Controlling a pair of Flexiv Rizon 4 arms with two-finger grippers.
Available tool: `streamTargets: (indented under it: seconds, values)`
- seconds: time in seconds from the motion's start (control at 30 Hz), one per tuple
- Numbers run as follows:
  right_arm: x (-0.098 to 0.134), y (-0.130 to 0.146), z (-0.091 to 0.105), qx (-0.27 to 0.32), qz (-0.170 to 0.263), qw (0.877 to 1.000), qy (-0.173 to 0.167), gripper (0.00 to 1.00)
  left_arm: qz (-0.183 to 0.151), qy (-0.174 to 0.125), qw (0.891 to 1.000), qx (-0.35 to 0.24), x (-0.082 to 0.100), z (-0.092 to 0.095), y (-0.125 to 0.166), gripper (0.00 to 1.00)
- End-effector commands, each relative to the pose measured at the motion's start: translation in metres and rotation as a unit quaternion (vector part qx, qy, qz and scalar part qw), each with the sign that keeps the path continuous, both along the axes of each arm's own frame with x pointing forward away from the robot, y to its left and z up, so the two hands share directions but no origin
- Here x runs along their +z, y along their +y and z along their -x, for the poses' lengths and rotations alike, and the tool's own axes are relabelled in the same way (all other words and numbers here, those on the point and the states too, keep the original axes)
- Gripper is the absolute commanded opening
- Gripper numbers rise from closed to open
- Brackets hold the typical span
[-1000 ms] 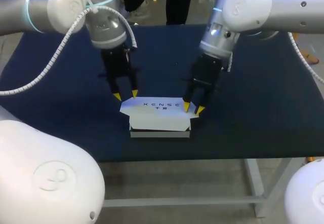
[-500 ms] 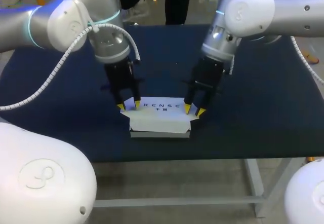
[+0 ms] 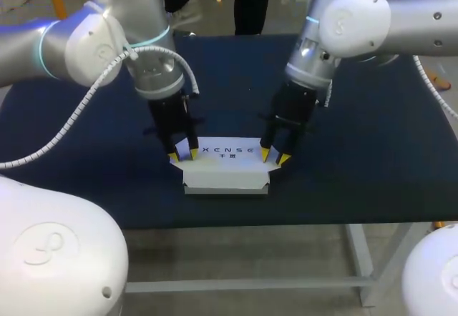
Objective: Assemble the packaging by folding the flat box into shape, placing the metal phone stand inside, and closing the box properly
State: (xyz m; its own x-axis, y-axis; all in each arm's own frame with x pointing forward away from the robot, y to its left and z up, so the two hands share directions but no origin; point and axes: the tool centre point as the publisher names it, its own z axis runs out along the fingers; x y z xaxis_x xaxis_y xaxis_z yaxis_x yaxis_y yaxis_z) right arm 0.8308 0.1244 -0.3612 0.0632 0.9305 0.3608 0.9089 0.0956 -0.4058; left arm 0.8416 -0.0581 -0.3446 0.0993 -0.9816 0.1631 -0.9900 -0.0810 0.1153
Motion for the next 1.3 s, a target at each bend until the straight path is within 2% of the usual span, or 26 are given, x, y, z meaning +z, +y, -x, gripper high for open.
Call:
streamTargets:
  seconds: [0.03,0.43,0.8,1.3]
  values:
    - [-0.001,0.001,0.003,-0.002,0.002,1.000,-0.004,0.41,-0.002,-0.001,1.000,0.002,-0.002,0.001,0.000,0.38]
    - [-0.005,0.000,0.003,-0.014,-0.008,1.000,-0.020,0.40,-0.001,-0.015,1.000,0.001,-0.012,0.005,-0.001,0.37]
    - [-0.004,-0.001,0.002,-0.027,-0.018,0.999,-0.040,0.40,0.003,-0.037,0.999,0.005,-0.016,0.009,-0.002,0.41]
    - [-0.004,0.001,0.001,-0.038,-0.022,0.997,-0.064,0.40,0.020,-0.055,0.998,-0.008,-0.021,0.004,0.000,0.45]
